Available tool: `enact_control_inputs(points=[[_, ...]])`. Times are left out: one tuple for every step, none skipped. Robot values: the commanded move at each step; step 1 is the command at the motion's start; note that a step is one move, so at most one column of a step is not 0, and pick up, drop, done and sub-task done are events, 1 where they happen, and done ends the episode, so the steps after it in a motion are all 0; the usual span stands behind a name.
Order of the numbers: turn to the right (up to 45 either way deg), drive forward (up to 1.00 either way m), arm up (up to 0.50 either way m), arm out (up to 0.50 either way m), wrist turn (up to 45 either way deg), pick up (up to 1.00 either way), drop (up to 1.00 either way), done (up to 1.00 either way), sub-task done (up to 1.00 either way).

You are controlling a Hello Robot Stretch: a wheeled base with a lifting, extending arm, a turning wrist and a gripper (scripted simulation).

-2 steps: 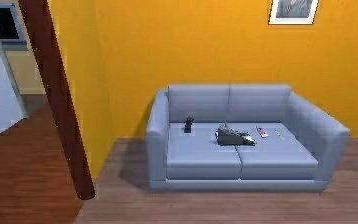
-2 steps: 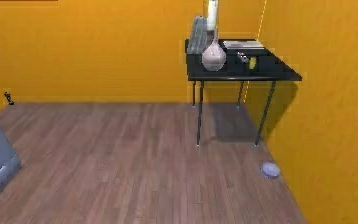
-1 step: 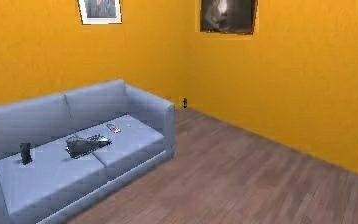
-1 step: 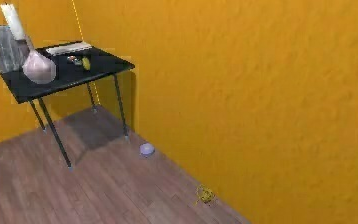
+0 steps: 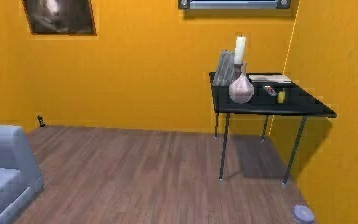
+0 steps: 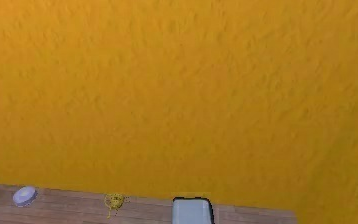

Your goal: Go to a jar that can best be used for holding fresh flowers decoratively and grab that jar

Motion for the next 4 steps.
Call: enact_control_inputs(points=[[0.0, 0.30, 0.00, 0.00, 0.0, 0.00, 0.00, 0.00, 0.00], [9.0, 0.00, 0.00, 0.00, 0.0, 0.00, 0.00, 0.00, 0.00], [0.0, 0.45, 0.00, 0.00, 0.0, 0.00, 0.00, 0.00, 0.00], [-45.0, 0.00, 0.00, 0.00, 0.0, 0.00, 0.00, 0.00, 0.00]])
